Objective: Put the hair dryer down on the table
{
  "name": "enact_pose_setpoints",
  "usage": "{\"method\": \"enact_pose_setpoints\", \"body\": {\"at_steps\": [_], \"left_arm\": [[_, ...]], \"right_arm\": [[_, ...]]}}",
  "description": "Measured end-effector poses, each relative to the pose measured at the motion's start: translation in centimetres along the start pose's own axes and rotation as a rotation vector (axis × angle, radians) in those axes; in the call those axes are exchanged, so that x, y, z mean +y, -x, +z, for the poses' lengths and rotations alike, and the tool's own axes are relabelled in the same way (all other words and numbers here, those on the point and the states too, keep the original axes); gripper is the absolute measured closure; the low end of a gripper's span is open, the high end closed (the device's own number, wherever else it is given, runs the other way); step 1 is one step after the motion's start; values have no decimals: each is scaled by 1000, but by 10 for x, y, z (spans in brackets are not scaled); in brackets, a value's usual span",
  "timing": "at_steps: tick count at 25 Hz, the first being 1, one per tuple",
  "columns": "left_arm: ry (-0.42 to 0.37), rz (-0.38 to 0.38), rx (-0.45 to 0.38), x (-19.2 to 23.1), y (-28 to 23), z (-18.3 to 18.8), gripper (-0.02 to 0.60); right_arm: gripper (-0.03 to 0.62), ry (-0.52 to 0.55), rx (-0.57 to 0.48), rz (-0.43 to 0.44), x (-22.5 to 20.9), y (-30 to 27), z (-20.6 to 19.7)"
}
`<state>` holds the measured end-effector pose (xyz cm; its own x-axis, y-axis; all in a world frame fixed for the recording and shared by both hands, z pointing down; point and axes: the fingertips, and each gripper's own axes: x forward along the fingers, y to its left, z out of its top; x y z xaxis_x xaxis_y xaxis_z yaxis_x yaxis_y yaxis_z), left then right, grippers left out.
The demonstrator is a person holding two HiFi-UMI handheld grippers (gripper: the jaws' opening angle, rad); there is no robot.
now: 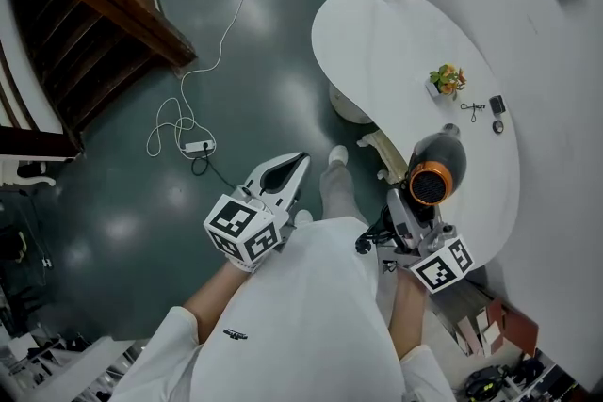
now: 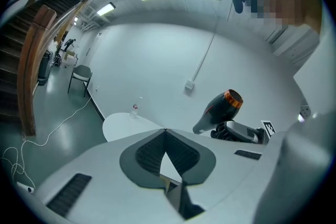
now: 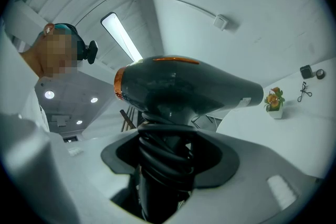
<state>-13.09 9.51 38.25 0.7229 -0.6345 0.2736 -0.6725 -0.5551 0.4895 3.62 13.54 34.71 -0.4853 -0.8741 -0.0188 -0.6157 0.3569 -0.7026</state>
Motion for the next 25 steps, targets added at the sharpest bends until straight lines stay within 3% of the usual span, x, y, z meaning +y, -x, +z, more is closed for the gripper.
{"method": "enact_pose_setpoints", "body": {"at_steps": [12, 25], "left_arm": [[-23, 26, -21, 25, -109, 69, 574], [-34, 49, -54, 28, -208, 106, 574]], "right_arm": [[315, 19, 22, -2, -79, -75, 72], [315, 71, 59, 44, -145, -133, 125]]}}
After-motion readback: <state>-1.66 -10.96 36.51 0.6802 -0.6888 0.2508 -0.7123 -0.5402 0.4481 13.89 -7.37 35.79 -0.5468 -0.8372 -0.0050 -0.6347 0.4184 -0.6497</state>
